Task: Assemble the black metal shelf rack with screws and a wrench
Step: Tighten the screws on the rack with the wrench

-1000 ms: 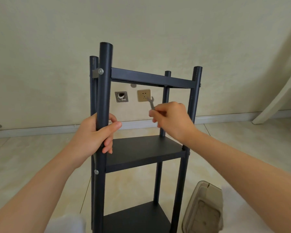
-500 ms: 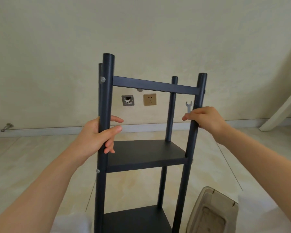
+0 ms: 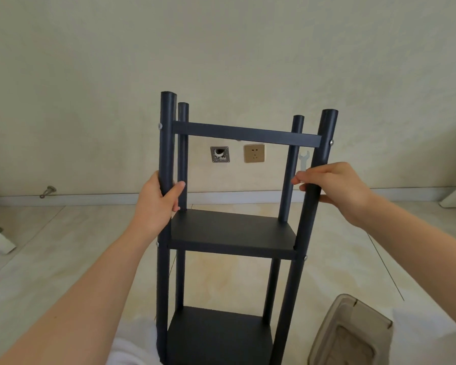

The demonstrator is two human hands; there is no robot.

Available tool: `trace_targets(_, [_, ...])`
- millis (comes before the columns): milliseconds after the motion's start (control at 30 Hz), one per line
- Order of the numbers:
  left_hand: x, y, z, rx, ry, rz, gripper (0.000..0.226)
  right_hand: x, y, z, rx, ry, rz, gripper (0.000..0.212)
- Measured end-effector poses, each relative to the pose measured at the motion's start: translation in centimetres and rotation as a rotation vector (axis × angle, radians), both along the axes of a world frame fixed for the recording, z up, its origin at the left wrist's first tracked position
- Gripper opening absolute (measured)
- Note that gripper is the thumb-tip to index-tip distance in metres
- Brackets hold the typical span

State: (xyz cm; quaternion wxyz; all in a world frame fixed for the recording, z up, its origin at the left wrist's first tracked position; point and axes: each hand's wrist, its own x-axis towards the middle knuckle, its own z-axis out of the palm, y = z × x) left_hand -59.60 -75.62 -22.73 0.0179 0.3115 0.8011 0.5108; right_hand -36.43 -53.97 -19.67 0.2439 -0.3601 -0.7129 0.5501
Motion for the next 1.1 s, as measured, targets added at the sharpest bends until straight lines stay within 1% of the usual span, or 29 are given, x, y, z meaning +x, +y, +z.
trace_targets(167, [-1.6,-0.7,-1.2,-0.072,-0.036,0.062,0.015,0.2,-1.8,0.5,0.049,0.015,0.084,0.022])
trace_targets(467, [-1.7,-0.2,-1.5,-0.072,-0.141,0.088,0.015,1.3,-4.2,2.1,0.118,0.094,0.205,0.012])
trace_targets(600, [-1.7,-0.1,-1.5,-0.108,-0.137,0.093,0.015,1.5,-4.8,2.4,0.148,0.118,0.243,0.013])
trace_targets(700, [-1.9,0.0,-1.3,-0.147,-0.107,0.134,0.019,1.7,-5.0,2.4,0.188,0.122,0.283,0.013])
trace_targets(833, [-1.0,0.8,0.0,-0.26,-0.024,0.27,0.043,1.8,-5.4,2.6,0.276,0.086,0.372,0.014])
trace_targets(867, [-0.3,1.0,0.4,-0.285,-0.019,0.283,0.055,1.8,-5.4,2.6,0.292,0.079,0.39,0.015])
trace_targets(933, [1.9,1.4,0.7,-0.359,-0.017,0.249,0.088,1.8,-5.3,2.7,0.301,0.079,0.412,0.014])
trace_targets(967, [3.3,1.6,0.8,-0.408,-0.011,0.198,0.099,1.8,-5.2,2.7,0.299,0.081,0.417,0.014])
trace_targets(1033, [6.0,2.0,0.9,-0.493,-0.037,0.007,0.111,1.6,-5.3,2.8,0.293,0.086,0.427,0.011])
trace_targets(1100, [8.3,2.5,1.2,-0.504,-0.198,-0.273,0.115,1.3,-5.5,2.9,0.297,0.102,0.434,0.01])
